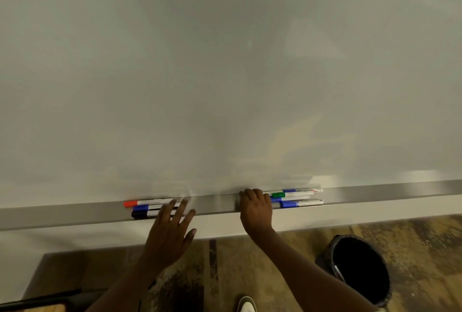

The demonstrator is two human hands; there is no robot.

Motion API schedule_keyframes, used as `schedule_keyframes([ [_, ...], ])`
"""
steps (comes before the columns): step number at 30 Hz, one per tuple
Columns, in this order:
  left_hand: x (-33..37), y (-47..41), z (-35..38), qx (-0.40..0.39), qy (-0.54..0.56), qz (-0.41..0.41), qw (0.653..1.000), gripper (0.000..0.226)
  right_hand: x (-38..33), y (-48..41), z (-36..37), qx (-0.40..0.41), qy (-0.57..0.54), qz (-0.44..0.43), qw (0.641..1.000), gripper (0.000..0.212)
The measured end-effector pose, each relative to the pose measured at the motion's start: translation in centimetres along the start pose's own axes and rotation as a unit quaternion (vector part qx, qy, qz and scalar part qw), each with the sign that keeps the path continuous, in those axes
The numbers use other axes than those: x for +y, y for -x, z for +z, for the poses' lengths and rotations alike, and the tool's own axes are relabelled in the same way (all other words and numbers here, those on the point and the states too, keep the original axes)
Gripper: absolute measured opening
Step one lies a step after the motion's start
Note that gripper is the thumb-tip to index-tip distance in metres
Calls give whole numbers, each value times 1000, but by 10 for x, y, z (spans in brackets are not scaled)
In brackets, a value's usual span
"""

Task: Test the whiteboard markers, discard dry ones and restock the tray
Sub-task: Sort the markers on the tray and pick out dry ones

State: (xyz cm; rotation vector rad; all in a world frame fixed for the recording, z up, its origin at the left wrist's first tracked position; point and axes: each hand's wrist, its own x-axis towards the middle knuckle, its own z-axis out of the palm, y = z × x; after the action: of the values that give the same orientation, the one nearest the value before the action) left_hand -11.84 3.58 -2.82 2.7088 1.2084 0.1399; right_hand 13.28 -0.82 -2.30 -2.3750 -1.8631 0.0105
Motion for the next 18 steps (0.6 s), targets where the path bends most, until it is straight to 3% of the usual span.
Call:
schedule_keyframes([
  [10,63,-26,14,-71,15,14,997,51,66,-13,-3,-113,154,-66,979,46],
  [18,87,-35,1,-50,19,-26,998,53,81,-20,-4,-32,146,-217,965,45],
])
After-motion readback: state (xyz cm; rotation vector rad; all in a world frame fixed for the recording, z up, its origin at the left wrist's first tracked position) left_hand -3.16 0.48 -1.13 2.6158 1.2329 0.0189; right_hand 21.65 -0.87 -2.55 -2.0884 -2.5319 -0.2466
